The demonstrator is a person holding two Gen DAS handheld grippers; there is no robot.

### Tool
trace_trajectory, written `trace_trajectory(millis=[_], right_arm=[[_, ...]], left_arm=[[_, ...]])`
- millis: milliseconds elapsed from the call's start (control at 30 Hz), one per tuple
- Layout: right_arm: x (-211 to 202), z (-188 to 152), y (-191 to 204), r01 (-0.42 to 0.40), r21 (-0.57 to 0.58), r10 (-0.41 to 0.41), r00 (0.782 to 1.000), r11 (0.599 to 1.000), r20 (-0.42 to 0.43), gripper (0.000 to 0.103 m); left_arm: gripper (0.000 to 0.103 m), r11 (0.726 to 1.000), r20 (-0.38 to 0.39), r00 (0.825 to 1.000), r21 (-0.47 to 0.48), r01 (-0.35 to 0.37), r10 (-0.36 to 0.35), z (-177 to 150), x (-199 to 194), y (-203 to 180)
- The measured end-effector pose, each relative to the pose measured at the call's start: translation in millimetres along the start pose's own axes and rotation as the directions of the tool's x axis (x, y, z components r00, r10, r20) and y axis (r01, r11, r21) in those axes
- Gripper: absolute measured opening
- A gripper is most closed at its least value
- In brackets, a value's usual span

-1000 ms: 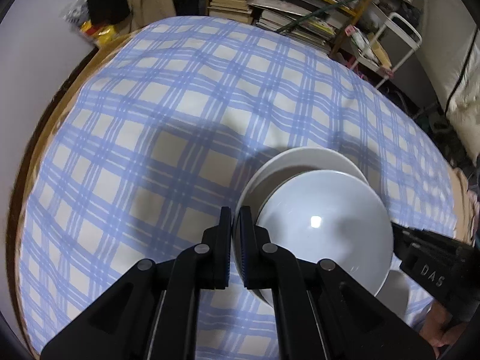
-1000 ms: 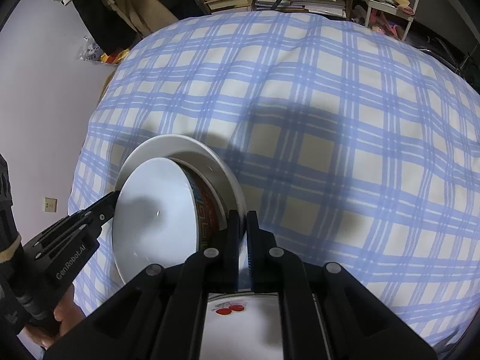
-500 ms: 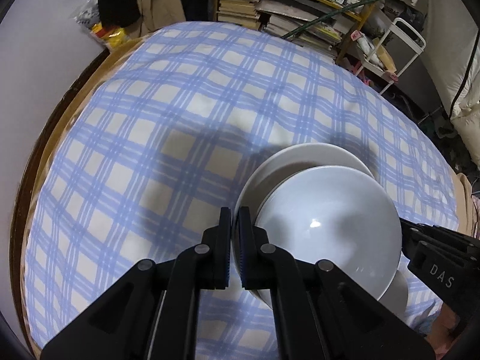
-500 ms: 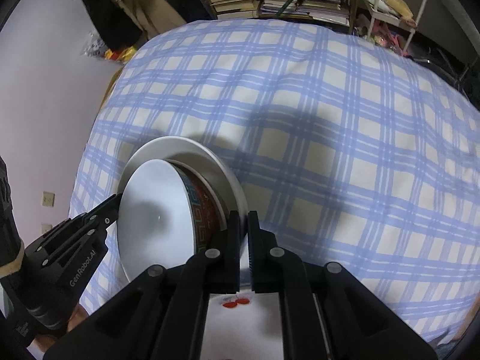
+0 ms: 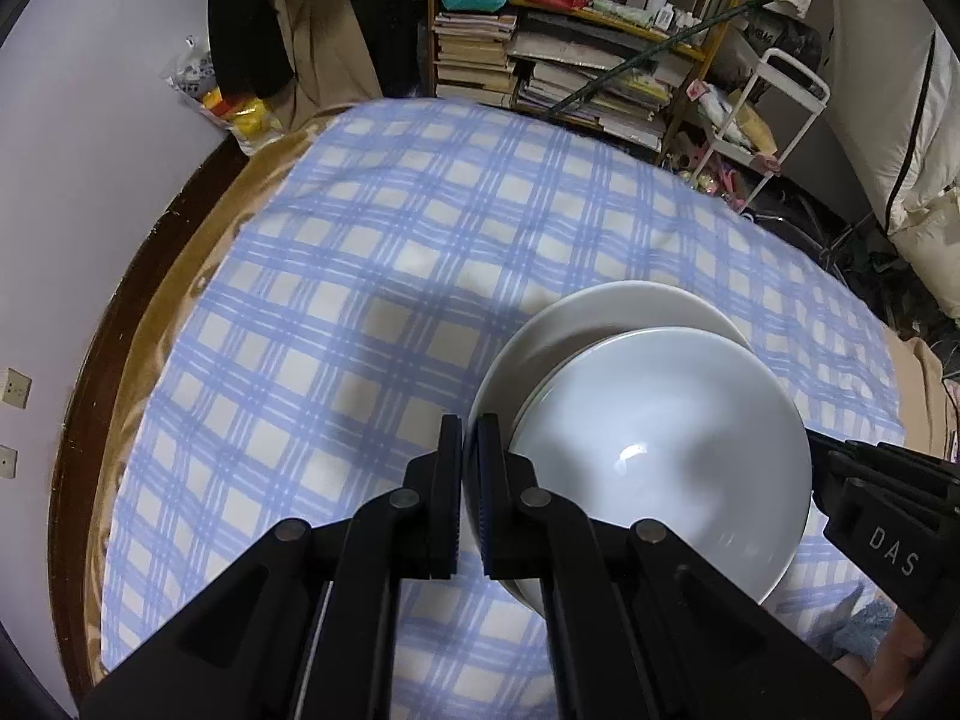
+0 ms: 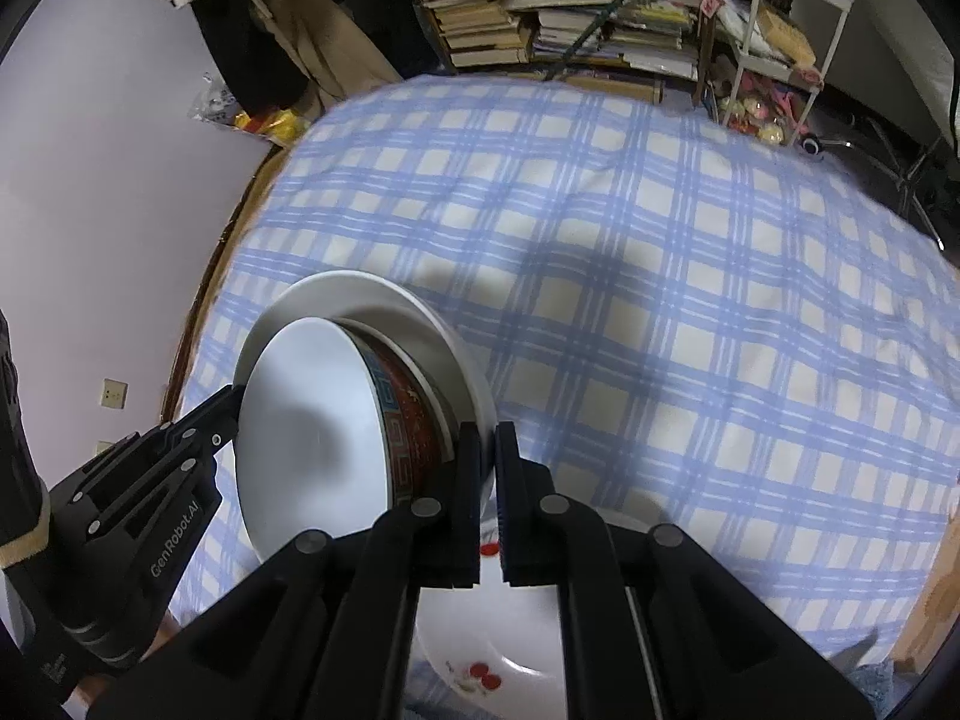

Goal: Organize plates and bowls
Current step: 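Carry the bowl stack onto the cherry plate stack with both tools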

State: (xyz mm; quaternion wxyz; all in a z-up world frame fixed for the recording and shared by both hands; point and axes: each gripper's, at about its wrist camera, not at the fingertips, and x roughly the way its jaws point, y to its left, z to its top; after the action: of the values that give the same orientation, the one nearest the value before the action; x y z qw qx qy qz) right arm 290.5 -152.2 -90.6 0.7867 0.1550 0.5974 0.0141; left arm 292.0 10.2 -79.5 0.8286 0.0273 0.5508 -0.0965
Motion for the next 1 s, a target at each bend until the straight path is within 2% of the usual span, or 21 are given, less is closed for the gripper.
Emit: trace_trajectory(millis=[267,533,800,1000], right_arm=[[-35.0,-28.4,-3.4,0.036,-0.022,-0.035,0.999,0.999,0.035,0.009],[-41.3,-73.6,-24.9,0.038,0.022,-0.039,0.999,0.999,0.024,0.009],[-30.4,-115.3,-44.6,0.072,0.036,-0.073,0.997,0.997,0.008,0.009],[-13.7,-134.6,-64.1,0.097,0.063,-0.096,0.995,0.993,-0.021,0.009]], left_arm=[[0.002,1.000,0.013,1.000,-0.005,0.001,-0.001,-25.7,-24.5,-15.8],[0.003,1.000,-0.012,1.000,-0.001,0.014,-0.014,-64.3,-32.5,-34.0],[0.003,0.999,-0.059,0.998,-0.005,0.038,-0.038,-104.1,-15.0,-48.7],[0.003,0.999,-0.130,0.991,-0.003,0.036,-0.036,-123.4,11.8,-63.8]])
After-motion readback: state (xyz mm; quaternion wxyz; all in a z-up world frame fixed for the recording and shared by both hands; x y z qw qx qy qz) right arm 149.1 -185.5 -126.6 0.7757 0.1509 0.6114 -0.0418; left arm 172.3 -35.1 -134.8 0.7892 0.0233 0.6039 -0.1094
